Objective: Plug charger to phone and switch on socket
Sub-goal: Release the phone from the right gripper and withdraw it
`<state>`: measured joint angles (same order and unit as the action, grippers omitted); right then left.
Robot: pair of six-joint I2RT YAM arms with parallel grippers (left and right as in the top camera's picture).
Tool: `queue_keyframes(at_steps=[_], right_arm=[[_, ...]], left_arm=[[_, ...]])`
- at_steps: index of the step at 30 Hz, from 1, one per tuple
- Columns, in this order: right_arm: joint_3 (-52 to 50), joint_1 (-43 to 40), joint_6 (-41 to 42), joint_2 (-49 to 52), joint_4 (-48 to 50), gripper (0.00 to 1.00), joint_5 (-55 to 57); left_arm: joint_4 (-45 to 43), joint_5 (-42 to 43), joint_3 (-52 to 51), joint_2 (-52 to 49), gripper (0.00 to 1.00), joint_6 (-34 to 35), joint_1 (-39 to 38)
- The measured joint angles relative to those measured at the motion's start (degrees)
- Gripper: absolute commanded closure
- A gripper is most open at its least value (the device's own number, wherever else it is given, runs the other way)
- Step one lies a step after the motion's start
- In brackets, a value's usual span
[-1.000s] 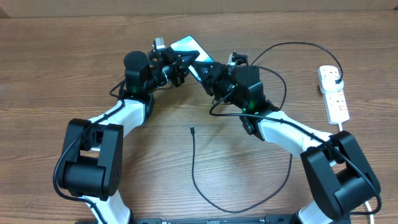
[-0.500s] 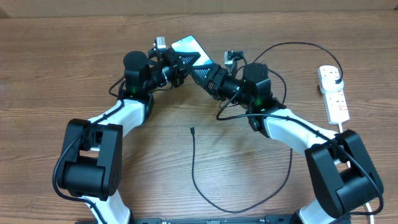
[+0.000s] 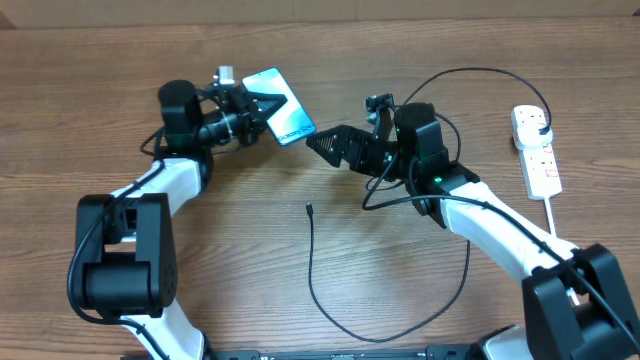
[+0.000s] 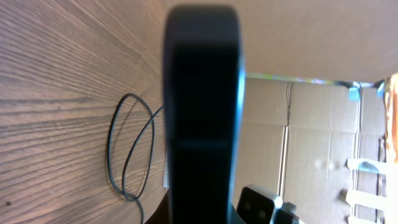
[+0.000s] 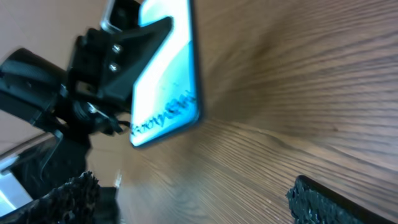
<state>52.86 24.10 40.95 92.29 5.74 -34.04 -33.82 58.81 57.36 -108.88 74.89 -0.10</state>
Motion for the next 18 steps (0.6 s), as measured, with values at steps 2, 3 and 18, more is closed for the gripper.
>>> queue_keyframes(at_steps=[2,3,18], right_arm=[[0.0,0.0,-1.9,-0.6,-2.3,0.0,0.9],[0.0,0.0,-2.7,-0.7,-3.0,0.0,1.2],[0.0,5.5,-10.8,-0.8,-13.6,0.12,8.0]], left_arm=[[0.0,2.0,0.0,0.0,0.96,-0.6,1.1],[0.0,3.0,0.0,0.0,0.96,-1.1,1.5],[0.0,12.5,0.0,0.0,0.96,-10.0,5.3]])
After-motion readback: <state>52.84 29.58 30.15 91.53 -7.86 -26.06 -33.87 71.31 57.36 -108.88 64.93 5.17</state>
